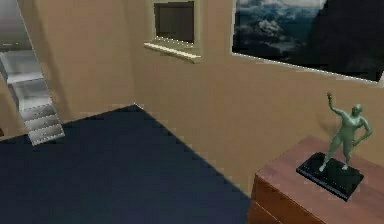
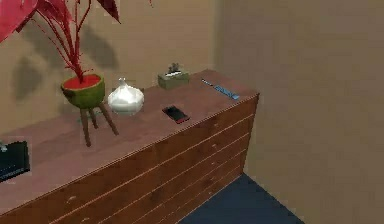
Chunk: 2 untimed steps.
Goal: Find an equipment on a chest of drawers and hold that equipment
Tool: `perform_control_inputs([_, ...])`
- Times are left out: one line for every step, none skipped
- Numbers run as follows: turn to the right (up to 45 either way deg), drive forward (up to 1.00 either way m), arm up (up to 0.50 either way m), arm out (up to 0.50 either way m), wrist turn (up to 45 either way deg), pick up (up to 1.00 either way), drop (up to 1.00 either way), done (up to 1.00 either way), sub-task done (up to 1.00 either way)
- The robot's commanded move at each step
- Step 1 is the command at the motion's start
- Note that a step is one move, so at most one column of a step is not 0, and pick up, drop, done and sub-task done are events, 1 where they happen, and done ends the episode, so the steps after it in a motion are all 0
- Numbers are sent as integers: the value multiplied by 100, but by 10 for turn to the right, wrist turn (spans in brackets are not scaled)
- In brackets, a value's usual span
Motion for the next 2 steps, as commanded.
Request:
perform_control_inputs([450, 0, 0, 0, 0, 0, 0, 0, 0])
perform_control_inputs([450, 0, 0, 0, 0, 0, 0, 0, 0])
